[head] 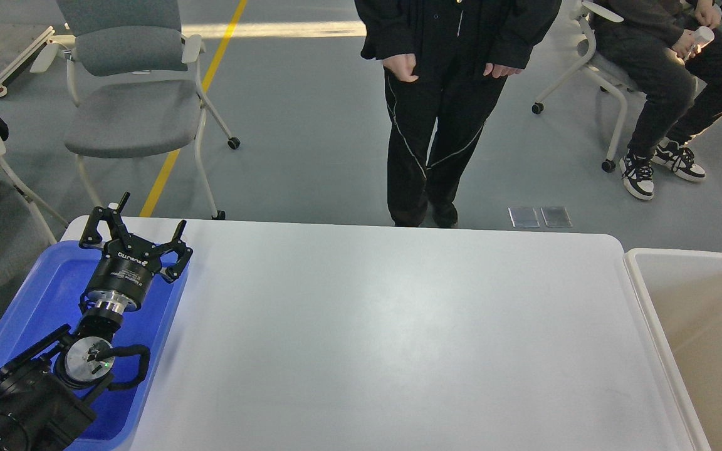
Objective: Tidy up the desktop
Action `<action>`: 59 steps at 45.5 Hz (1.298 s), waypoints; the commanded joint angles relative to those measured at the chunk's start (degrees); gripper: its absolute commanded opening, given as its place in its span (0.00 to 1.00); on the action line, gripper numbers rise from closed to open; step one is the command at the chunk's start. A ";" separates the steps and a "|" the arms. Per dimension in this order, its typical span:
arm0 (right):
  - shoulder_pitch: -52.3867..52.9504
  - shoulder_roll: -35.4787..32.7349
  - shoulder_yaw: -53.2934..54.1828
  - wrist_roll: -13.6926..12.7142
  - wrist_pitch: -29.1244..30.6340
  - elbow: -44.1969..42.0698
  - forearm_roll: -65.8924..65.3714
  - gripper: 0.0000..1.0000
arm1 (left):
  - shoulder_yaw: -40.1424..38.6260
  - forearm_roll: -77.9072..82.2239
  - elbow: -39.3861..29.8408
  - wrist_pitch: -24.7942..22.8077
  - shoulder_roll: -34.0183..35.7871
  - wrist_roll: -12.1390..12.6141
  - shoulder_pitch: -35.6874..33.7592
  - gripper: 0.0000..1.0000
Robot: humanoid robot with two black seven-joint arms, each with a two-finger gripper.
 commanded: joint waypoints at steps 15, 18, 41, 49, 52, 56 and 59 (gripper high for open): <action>3.43 -8.73 25.25 11.02 -0.13 18.48 3.62 1.00 | 0.00 -0.03 -0.02 0.00 -0.01 0.00 0.00 1.00; 2.82 -10.58 30.80 11.02 -0.39 24.63 3.62 1.00 | 0.00 -0.03 0.07 0.00 -0.01 0.00 0.00 1.00; -7.29 -9.45 55.68 14.62 -0.39 46.98 3.62 1.00 | 0.00 -0.03 -0.02 0.00 -0.01 0.00 0.00 1.00; -8.35 -4.44 54.54 22.71 -0.04 47.77 3.36 1.00 | 0.00 -0.03 -0.02 0.00 -0.01 0.00 0.00 1.00; -8.61 -1.54 55.77 23.68 -0.39 47.24 3.79 1.00 | 0.00 -0.03 -0.02 0.00 -0.01 0.00 0.00 1.00; -8.70 2.77 56.91 24.29 -0.04 47.24 3.88 1.00 | 0.00 0.06 -0.02 0.00 -0.01 0.00 0.00 1.00; -8.79 4.00 57.27 24.65 -0.04 47.07 3.88 1.00 | 0.00 0.06 -0.02 -0.09 -0.01 0.00 0.00 1.00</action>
